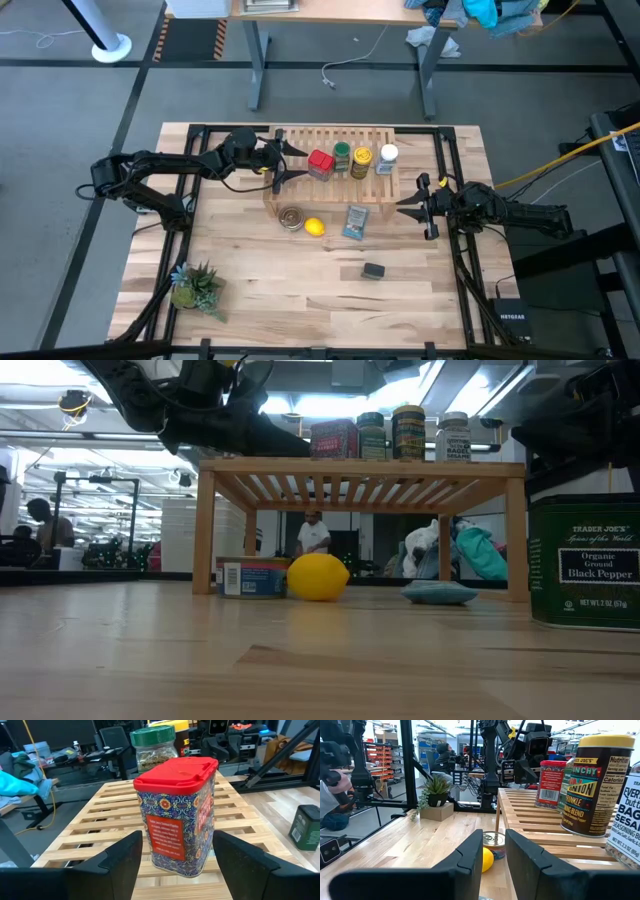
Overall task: Shelf spices
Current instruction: Adjust the red seasoning can
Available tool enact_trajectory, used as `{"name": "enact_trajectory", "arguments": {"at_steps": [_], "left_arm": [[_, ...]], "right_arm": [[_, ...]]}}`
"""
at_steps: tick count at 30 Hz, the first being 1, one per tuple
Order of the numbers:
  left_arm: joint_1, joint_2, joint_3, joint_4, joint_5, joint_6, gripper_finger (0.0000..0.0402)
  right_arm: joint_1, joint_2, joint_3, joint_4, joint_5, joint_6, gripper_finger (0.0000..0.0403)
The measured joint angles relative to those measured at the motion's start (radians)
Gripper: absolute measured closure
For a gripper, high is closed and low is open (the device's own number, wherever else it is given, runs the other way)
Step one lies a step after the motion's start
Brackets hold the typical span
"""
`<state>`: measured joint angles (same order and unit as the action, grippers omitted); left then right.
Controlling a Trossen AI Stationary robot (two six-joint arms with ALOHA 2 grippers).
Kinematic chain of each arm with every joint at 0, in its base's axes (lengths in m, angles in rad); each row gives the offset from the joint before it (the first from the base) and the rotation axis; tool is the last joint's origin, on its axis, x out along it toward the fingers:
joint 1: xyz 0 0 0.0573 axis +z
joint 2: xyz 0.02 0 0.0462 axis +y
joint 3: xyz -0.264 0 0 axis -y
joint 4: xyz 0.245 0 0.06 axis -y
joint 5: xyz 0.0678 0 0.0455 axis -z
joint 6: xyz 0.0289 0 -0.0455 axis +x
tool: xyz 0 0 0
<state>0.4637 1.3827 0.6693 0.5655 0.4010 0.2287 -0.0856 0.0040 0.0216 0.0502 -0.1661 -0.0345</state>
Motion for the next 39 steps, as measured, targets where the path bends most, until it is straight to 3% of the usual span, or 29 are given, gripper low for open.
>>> {"name": "enact_trajectory", "arguments": {"at_steps": [7,19,39], "left_arm": [[0.0,0.019,0.042,0.003,0.015,0.0,0.0164],[-0.002,0.194,0.157,-0.053,0.083,-0.02,0.0164],[-0.078,0.193,0.159,-0.067,0.121,0.007,0.0164]], "right_arm": [[0.0,0.0,0.0,0.0,0.0,0.0,0.0315],[0.0,0.0,0.0,-0.03,-0.003,0.0,0.0315],[0.0,0.0,0.001,-0.042,-0.01,0.012,0.0315]]}}
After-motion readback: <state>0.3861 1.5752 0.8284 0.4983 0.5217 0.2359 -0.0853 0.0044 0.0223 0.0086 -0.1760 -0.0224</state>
